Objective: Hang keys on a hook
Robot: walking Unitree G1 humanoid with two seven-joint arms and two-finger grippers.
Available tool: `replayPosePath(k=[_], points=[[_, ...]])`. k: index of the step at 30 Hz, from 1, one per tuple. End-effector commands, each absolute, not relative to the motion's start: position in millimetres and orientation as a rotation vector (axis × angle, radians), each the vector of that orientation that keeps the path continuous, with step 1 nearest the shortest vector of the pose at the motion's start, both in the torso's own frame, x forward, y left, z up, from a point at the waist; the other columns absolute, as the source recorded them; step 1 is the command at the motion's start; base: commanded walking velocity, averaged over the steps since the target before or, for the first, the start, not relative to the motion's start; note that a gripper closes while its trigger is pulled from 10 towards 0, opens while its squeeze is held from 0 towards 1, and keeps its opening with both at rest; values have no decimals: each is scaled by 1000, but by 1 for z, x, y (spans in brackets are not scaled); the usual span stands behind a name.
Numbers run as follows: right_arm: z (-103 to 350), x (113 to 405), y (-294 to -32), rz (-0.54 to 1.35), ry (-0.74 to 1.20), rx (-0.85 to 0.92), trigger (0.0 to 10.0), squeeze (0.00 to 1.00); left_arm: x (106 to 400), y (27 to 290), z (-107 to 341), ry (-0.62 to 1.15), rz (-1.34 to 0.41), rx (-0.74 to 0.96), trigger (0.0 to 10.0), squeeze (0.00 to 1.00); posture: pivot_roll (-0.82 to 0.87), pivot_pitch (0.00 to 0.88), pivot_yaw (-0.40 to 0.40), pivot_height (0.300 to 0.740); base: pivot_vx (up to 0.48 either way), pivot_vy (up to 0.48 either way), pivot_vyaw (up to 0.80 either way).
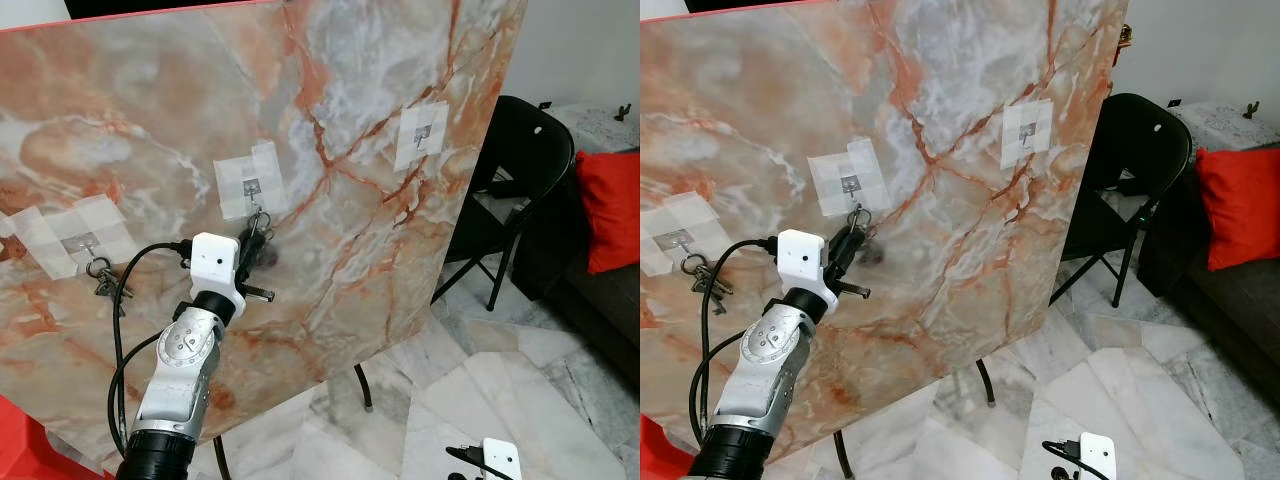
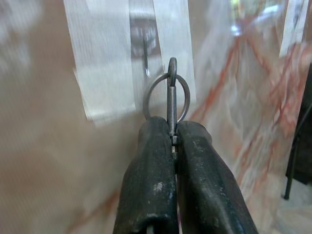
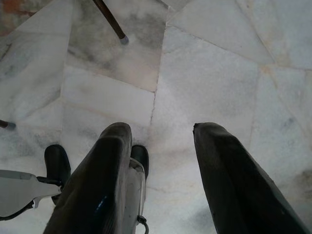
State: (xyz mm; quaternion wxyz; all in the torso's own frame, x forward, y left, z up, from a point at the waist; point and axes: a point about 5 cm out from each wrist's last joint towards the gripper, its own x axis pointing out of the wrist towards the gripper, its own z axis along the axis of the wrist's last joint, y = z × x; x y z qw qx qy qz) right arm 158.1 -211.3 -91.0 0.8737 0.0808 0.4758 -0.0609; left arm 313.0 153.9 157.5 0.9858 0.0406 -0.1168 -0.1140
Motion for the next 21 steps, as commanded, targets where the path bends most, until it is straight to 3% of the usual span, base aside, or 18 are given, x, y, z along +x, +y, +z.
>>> replayPosePath(k=[1, 21], points=[[-90, 159, -214, -125, 994, 161, 10000, 0, 315, 154, 170, -278, -221, 72, 10000, 0, 92, 0, -55, 713, 0, 0, 0], [-90, 160, -213, -123, 992, 163, 10000, 0, 319, 149, 179, -299, -255, 72, 10000, 0, 87, 0, -51, 713, 0, 0, 0]])
